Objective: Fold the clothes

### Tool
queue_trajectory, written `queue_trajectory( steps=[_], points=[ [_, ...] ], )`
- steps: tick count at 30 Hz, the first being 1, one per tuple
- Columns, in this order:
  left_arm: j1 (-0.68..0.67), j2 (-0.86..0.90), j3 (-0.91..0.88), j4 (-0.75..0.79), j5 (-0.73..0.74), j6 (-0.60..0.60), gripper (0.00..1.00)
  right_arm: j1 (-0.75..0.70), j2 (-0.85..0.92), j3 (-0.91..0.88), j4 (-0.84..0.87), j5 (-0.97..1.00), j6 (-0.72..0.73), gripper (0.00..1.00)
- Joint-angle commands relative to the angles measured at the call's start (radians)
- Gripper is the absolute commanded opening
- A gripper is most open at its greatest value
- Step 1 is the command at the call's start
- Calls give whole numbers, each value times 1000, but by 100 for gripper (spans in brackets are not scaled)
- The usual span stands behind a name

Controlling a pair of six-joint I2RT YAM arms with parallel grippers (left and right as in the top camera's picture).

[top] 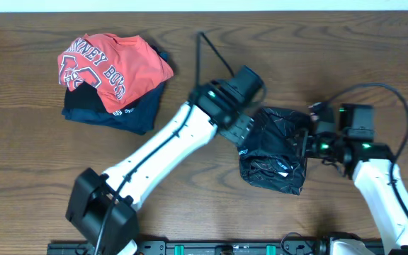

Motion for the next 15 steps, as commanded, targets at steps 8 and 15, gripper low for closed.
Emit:
queue_trajectory(
  steps=[8, 15],
  points=[
    [119, -23, -6, -84, 10, -5, 82, 357, 49, 7, 68, 279, -35, 43],
    [126, -24, -6, -94, 10, -5, 82, 451, 144, 7, 85, 413, 5, 37]
  ],
)
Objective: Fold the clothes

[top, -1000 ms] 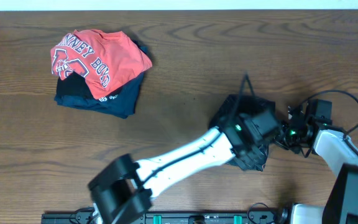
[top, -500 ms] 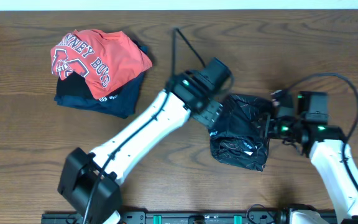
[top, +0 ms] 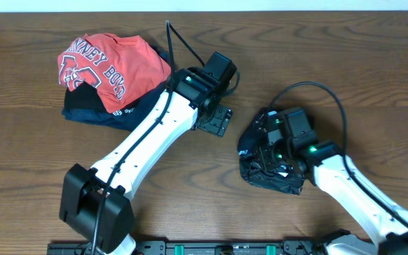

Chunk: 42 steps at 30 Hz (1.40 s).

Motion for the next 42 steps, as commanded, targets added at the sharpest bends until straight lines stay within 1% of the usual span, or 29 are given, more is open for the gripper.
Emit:
queue_trajectory(
  steps=[1, 2, 3, 4, 6, 10, 15, 18, 23, 25, 28, 32, 34, 35, 36, 37, 38, 40, 42],
  points=[
    [5, -23, -6, -6, 2, -5, 82, 28, 51, 7, 10, 123, 41, 30],
    [5, -23, -6, -6, 2, -5, 82, 29, 60, 7, 13, 140, 55, 22],
    [5, -23, -6, -6, 2, -5, 82, 28, 64, 8, 13, 155, 63, 7],
    [5, -23, -6, -6, 2, -5, 82, 28, 63, 9, 9, 175, 80, 1],
    [5, -23, -6, -9, 2, -5, 82, 21, 43, 18, -6, 222, 117, 1],
    [5, -23, -6, -10, 2, -5, 82, -23, -48, 61, -64, 247, 124, 1],
    [5, -23, -6, -10, 2, -5, 83, -130, -180, 103, -138, 284, 124, 1],
    [5, -23, -6, -10, 2, -5, 83, -205, -218, 103, -163, 283, 124, 1],
    [5, -23, -6, -9, 2, 3, 83, -320, -208, 100, -181, 289, 124, 1],
    [5, -23, -6, -9, 2, 3, 83, -356, -194, 100, -176, 323, 131, 1],
    [5, -23, -6, -10, 2, 3, 83, -412, -161, 100, -156, 392, 173, 1],
    [5, -23, -6, -13, 2, 3, 83, -468, -100, 100, -110, 396, 199, 1],
    [5, -23, -6, -13, 2, 3, 83, -486, -66, 100, -103, 396, 204, 2],
    [5, -23, -6, -13, 2, 3, 83, -497, -48, 100, -106, 396, 214, 16],
    [5, -23, -6, -13, 2, 3, 83, -504, -35, 100, -113, 396, 232, 24],
    [5, -23, -6, -14, 2, 3, 83, -515, -19, 100, -125, 396, 262, 29],
    [5, -23, -6, -14, 2, 3, 83, -524, -6, 100, -136, 396, 280, 29],
    [5, -23, -6, -14, 2, 3, 83, -549, 11, 100, -158, 397, 285, 39],
    [5, -23, -6, -14, 2, 3, 83, -577, 10, 100, -171, 396, 285, 38]
  ],
)
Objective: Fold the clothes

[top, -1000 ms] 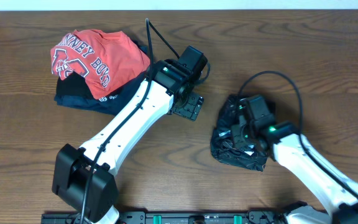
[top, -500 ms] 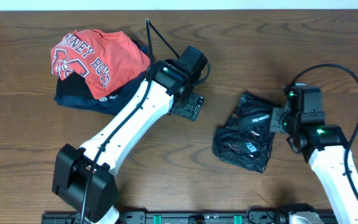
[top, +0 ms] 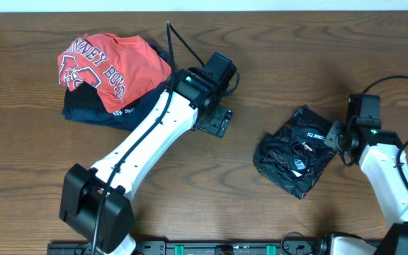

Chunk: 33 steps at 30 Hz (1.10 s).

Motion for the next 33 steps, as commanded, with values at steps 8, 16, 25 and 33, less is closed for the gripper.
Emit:
queue_trajectory(
  steps=[8, 16, 25, 33],
  points=[
    [5, -23, -6, -5, -2, 10, 84, -69, -125, 29, 14, -445, -262, 44],
    [5, -23, -6, 0, -4, 25, 84, 117, -218, 27, -55, -372, -264, 48],
    [5, -23, -6, 10, -4, 33, 84, 228, -16, 22, -21, -260, -214, 45],
    [5, -23, -6, 10, -4, 36, 84, 212, 7, 57, -18, -70, -108, 1]
  ],
)
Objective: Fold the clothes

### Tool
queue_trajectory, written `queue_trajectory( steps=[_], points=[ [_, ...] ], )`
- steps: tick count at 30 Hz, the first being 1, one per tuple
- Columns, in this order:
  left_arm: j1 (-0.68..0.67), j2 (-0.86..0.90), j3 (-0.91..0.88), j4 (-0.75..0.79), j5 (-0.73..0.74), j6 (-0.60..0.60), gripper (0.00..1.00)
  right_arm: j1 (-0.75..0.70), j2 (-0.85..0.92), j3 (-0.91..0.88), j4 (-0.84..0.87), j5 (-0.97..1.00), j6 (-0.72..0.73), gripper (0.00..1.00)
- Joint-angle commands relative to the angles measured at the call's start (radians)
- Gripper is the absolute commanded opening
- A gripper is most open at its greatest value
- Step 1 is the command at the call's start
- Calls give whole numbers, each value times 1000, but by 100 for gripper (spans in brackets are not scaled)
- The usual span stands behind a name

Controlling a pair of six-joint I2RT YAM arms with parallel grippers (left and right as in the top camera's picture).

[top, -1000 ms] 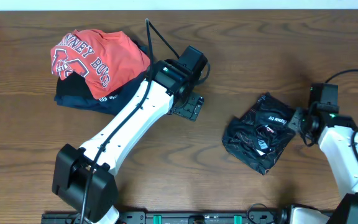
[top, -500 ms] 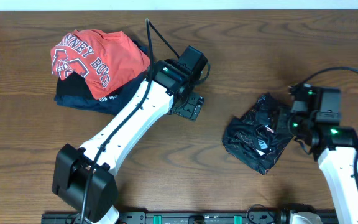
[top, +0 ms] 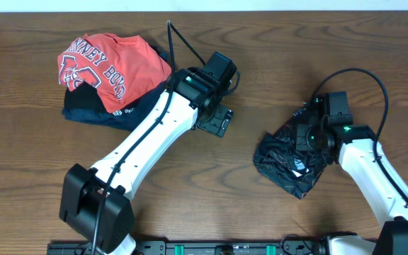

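A crumpled black garment (top: pixel 289 161) with white print lies on the table at centre right. My right gripper (top: pixel 306 135) is down on the garment's upper right part; its jaws are hidden against the dark cloth. My left gripper (top: pixel 214 121) hovers over bare table left of the garment, apart from it, fingers spread with nothing between them. At the far left a red printed shirt (top: pixel 115 64) lies on top of a folded navy garment (top: pixel 112 113).
The left arm (top: pixel 154 142) runs diagonally from the front left to the table's middle. The right arm (top: pixel 374 177) comes in from the front right, its cable looping above it. Wooden table (top: pixel 34 163) shows all round.
My right gripper was at the black garment's right edge and is now further left, on top of its upper right part. The garment looks slightly more bunched. The left arm has not moved.
Both grippers were at the black bundle in the table's middle. Then the left gripper stood back near the clothes stack, with the right gripper over the bundle. Later the bundle lay further right and spread out, with the right gripper at its edge, now on it.
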Motion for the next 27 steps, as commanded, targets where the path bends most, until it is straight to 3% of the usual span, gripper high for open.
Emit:
queue_trajectory(
  steps=[1, 13, 15, 18, 20, 21, 23, 25, 27],
  points=[
    [4, -23, -6, -4, -4, 10, 84, -21, -41, 55, -50, 171, 60, 1],
    [4, -23, -6, -4, -4, 10, 84, -241, -150, 91, -132, 247, 128, 2],
    [4, -23, -6, -4, -4, 10, 84, -266, -141, 78, -132, 247, 151, 13],
    [4, -23, -6, -4, -4, 10, 84, -291, -117, 61, -137, 248, 170, 16],
    [4, -23, -6, -4, -4, 10, 84, -306, -99, 61, -163, 248, 181, 40],
    [4, -23, -6, -5, -4, 10, 84, -311, -96, 61, -179, 248, 188, 47],
    [4, -23, -6, -10, -4, 10, 84, -324, -96, 61, -211, 251, 203, 49],
    [4, -23, -6, -11, -4, 10, 84, -333, -106, 64, -228, 219, 212, 43],
    [4, -23, -6, -11, -5, 10, 84, -330, -134, 65, -219, 125, 138, 40]
  ],
)
